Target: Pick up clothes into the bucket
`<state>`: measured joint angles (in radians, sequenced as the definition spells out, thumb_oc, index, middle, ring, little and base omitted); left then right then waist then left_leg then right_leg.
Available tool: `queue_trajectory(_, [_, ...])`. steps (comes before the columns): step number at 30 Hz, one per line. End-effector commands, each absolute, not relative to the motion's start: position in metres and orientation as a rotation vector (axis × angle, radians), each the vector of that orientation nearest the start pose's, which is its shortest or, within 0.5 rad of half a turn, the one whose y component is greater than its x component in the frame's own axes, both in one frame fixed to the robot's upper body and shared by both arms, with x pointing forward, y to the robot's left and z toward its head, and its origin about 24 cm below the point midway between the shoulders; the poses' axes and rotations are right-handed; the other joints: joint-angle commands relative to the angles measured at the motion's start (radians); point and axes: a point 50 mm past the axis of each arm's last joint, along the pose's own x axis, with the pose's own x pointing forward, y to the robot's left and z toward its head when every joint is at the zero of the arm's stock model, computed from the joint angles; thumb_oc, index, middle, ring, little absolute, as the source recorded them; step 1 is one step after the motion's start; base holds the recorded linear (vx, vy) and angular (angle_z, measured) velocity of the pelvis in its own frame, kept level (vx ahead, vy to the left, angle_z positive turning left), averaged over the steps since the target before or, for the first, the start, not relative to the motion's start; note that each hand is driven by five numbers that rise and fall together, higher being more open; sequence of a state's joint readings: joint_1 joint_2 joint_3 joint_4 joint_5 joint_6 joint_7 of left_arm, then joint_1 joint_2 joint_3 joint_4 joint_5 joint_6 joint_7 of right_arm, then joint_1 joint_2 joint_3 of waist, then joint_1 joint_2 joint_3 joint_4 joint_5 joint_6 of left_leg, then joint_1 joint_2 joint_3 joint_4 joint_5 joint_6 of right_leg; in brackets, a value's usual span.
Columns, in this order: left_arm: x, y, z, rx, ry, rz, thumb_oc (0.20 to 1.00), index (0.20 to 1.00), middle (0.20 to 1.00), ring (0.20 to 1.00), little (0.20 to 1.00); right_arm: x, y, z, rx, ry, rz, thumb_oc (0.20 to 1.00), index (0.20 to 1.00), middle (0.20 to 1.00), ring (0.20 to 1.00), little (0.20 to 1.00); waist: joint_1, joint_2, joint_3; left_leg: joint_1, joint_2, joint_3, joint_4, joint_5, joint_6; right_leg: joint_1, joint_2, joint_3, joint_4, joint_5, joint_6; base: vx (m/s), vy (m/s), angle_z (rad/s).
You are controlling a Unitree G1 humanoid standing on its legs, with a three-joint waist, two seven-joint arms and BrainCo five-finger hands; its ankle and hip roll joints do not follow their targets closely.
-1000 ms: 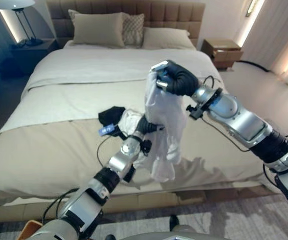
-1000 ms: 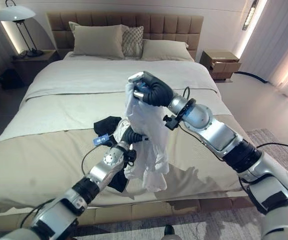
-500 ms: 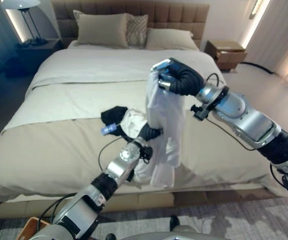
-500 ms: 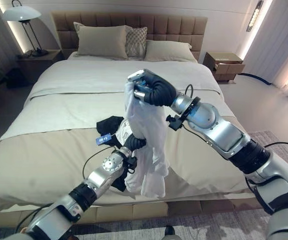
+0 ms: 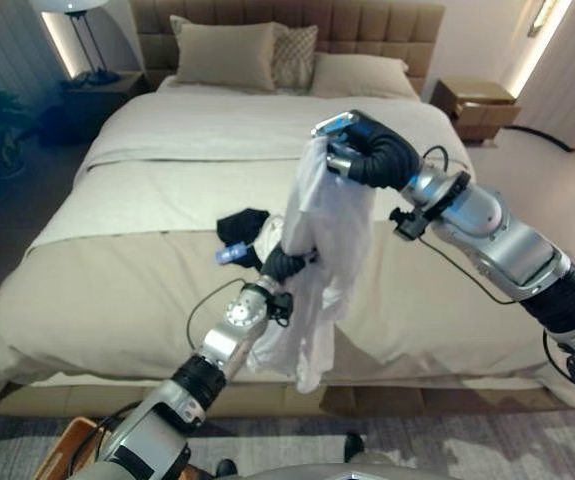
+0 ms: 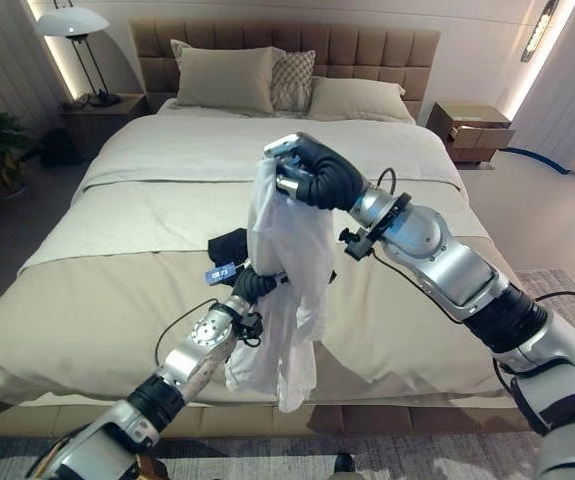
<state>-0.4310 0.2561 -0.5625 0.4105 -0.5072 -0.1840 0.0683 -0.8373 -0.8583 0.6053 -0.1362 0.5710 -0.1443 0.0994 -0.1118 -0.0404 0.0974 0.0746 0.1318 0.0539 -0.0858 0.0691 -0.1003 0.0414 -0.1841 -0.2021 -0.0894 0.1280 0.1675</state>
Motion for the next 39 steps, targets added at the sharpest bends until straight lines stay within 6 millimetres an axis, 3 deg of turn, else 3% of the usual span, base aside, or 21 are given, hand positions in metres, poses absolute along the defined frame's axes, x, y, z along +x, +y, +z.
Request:
queue_trajectory(1, [0.315, 0.079, 0.093, -0.117, -0.186, -0.425, 0.2, 0.2, 0.2, 0.2, 0.2, 0.283, -0.108, 0.29, -0.379, -0.844, 0.724, 0.2, 0.2, 0.2, 0.2, 0.2, 0.017, -0.068, 0.006, -0.028, -0.008, 0.037, 0.114, -0.076, -0.007, 0.057, -0.069, -0.035, 0.05, -0.034, 0.056, 0.0, 0.0, 0.0])
queue_trajectory(2, [0.315, 0.079, 0.095, -0.121, -0.192, -0.427, 0.2, 0.2, 0.2, 0.2, 0.2, 0.284, -0.108, 0.289, -0.376, -0.842, 0.72, 0.2, 0.2, 0.2, 0.2, 0.2, 0.017, -0.067, 0.006, -0.028, -0.008, 0.036, 0.114, -0.076, -0.007, 0.057, -0.07, -0.035, 0.05, -0.034, 0.056, 0.0, 0.0, 0.0])
queue_trajectory(3, [0.315, 0.08, 0.096, -0.127, -0.199, -0.427, 0.2, 0.2, 0.2, 0.2, 0.2, 0.284, -0.109, 0.288, -0.376, -0.839, 0.716, 0.288, 0.288, 0.288, 0.288, 0.288, 0.017, -0.067, 0.007, -0.029, -0.009, 0.036, 0.115, -0.077, -0.006, 0.056, -0.07, -0.034, 0.05, -0.034, 0.056, 0.0, 0.0, 0.0])
queue_trajectory(4, [0.315, 0.08, 0.097, -0.13, -0.202, -0.427, 0.2, 0.2, 0.2, 0.2, 0.2, 0.284, -0.109, 0.288, -0.381, -0.839, 0.715, 0.809, 0.809, 0.809, 0.809, 0.809, 0.017, -0.067, 0.007, -0.03, -0.009, 0.037, 0.116, -0.077, -0.006, 0.056, -0.07, -0.034, 0.05, -0.034, 0.056, 0.0, 0.0, 0.0])
queue_trajectory(5, [0.315, 0.081, 0.098, -0.131, -0.204, -0.423, 0.2, 0.2, 0.2, 0.2, 0.2, 0.285, -0.11, 0.287, -0.384, -0.837, 0.707, 1.0, 1.0, 1.0, 1.0, 1.0, 0.016, -0.067, 0.008, -0.031, -0.009, 0.038, 0.116, -0.078, -0.006, 0.055, -0.07, -0.033, 0.051, -0.034, 0.056, 0.0, 0.0, 0.0])
queue_trajectory(10, [0.316, 0.08, 0.1, -0.138, -0.212, -0.422, 0.2, 0.2, 0.2, 0.2, 0.2, 0.286, -0.112, 0.284, -0.383, -0.822, 0.699, 1.0, 1.0, 1.0, 1.0, 1.0, 0.015, -0.067, 0.009, -0.034, -0.011, 0.039, 0.12, -0.08, -0.004, 0.052, -0.07, -0.032, 0.052, -0.035, 0.056, 0.0, 0.0, 0.0])
queue_trajectory(16, [0.315, 0.088, 0.104, -0.135, -0.232, -0.401, 0.2, 0.2, 0.2, 0.2, 0.2, 0.293, -0.129, 0.263, -0.358, -0.738, 0.627, 1.0, 1.0, 1.0, 1.0, 1.0, 0.014, -0.062, 0.019, -0.038, -0.011, 0.042, 0.127, -0.082, -0.002, 0.047, -0.074, -0.027, 0.055, -0.035, 0.057, 0.0, 0.0, 0.0])
queue_trajectory(24, [0.309, 0.117, 0.082, -0.113, -0.167, -0.301, 0.2, 0.2, 0.2, 0.2, 0.2, 0.309, -0.173, 0.197, -0.424, -0.466, 0.441, 1.0, 1.0, 1.0, 1.0, 1.0, 0.019, -0.051, 0.037, -0.045, -0.016, 0.04, 0.13, -0.084, 0.004, 0.043, -0.079, -0.032, 0.056, -0.033, 0.06, 0.0, 0.0, 0.0])
queue_trajectory(25, [0.317, 0.145, 0.054, -0.058, -0.051, -0.188, 0.2, 0.2, 0.2, 0.2, 0.2, 0.311, -0.175, 0.181, -0.417, -0.415, 0.433, 1.0, 1.0, 1.0, 1.0, 1.0, 0.012, -0.051, 0.035, -0.043, -0.015, 0.047, 0.128, -0.082, 0.003, 0.039, -0.08, -0.027, 0.056, -0.033, 0.062, 0.04, 0.003, -0.01])
queue_trajectory(27, [0.324, 0.13, 0.044, -0.043, -0.006, -0.145, 0.2, 0.2, 0.2, 0.2, 0.2, 0.312, -0.176, 0.165, -0.406, -0.377, 0.395, 1.0, 1.0, 1.0, 1.0, 1.0, -0.008, -0.052, 0.034, -0.038, -0.013, 0.056, 0.127, -0.085, 0.002, 0.035, -0.079, -0.018, 0.058, -0.036, 0.061, 0.03, 0.004, -0.03])
queue_trajectory(30, [0.324, 0.131, 0.045, -0.065, -0.022, -0.118, 0.2, 0.2, 0.2, 0.2, 0.2, 0.31, -0.187, 0.154, -0.368, -0.347, 0.33, 1.0, 1.0, 1.0, 1.0, 1.0, -0.013, -0.049, 0.042, -0.043, -0.013, 0.053, 0.131, -0.086, 0.003, 0.032, -0.08, -0.019, 0.062, -0.039, 0.06, 0.0, 0.0, 0.0])
queue_trajectory(36, [0.322, 0.139, 0.048, -0.041, -0.049, -0.096, 0.2, 0.2, 0.2, 0.2, 0.2, 0.306, -0.191, 0.14, -0.364, -0.323, 0.285, 1.0, 1.0, 1.0, 1.0, 1.0, -0.014, -0.042, 0.049, -0.045, -0.014, 0.053, 0.131, -0.088, 0.003, 0.03, -0.081, -0.02, 0.064, -0.042, 0.06, 0.0, 0.0, 0.0])
queue_trajectory(38, [0.317, 0.15, 0.044, -0.057, -0.042, -0.057, 0.2, 0.2, 0.2, 0.2, 0.2, 0.303, -0.198, 0.132, -0.348, -0.302, 0.243, 1.0, 1.0, 1.0, 1.0, 1.0, -0.013, -0.038, 0.053, -0.046, -0.013, 0.052, 0.13, -0.088, 0.002, 0.03, -0.08, -0.02, 0.063, -0.044, 0.059, 0.01, -0.015, 0.01])
queue_trajectory(39, [0.311, 0.165, 0.038, -0.046, -0.029, -0.007, 0.2, 0.2, 0.2, 0.2, 0.2, 0.3, -0.202, 0.127, -0.33, -0.29, 0.216, 1.0, 1.0, 1.0, 1.0, 1.0, -0.012, -0.036, 0.054, -0.045, -0.011, 0.052, 0.13, -0.089, 0.002, 0.029, -0.079, -0.017, 0.063, -0.047, 0.058, 0.0, 0.0, 0.0])
